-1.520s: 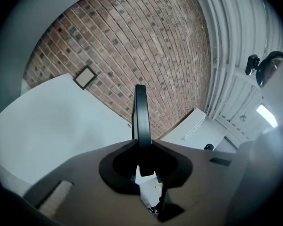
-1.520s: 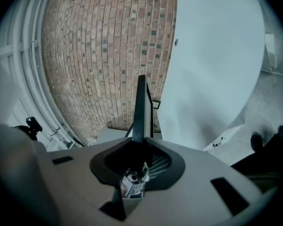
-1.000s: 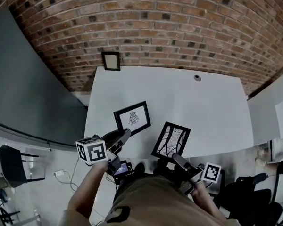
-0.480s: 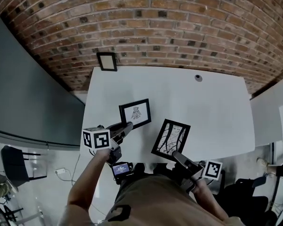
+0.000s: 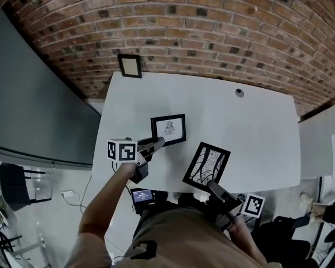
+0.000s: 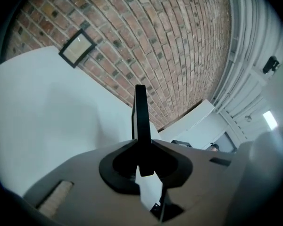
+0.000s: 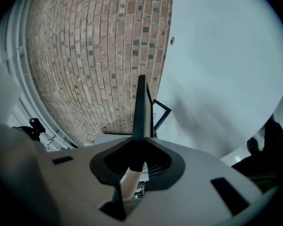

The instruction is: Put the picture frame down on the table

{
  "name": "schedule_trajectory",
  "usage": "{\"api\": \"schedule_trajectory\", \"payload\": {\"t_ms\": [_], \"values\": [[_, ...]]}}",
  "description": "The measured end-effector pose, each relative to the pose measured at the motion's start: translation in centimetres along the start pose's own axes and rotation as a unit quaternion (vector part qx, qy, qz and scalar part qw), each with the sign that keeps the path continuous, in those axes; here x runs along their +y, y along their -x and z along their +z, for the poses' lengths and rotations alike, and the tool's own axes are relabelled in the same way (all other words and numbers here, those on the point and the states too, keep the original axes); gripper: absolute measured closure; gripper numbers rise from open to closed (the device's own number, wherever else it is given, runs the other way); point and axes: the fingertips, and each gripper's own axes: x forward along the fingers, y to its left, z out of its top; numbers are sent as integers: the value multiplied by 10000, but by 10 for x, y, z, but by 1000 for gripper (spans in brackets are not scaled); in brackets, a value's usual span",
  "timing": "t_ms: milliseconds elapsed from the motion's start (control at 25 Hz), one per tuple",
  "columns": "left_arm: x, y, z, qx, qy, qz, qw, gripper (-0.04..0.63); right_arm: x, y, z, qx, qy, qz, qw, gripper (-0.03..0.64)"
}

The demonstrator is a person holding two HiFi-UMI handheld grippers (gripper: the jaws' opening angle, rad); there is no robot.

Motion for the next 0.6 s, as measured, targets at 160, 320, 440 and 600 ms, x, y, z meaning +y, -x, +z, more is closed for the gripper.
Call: {"api": "schedule_trajectory", "payload": {"t_ms": [160,320,440,600], "values": [[17,-9,-8,219,175,-34,9996,552,-4,4,-2,-42,-21,-71,10000,560],[30,-21,-14,388,263,59,9989,552,-6,7,-3,-70,-22,-89,9999,560],[38,-32,-17,492,285,148,9983,552,-9,8,-2,-96,-67,-97,9999,560],[51,-39,-17,610,358,259,9972,552,-10,7,-2,-67,-93,-111,9999,560]]}}
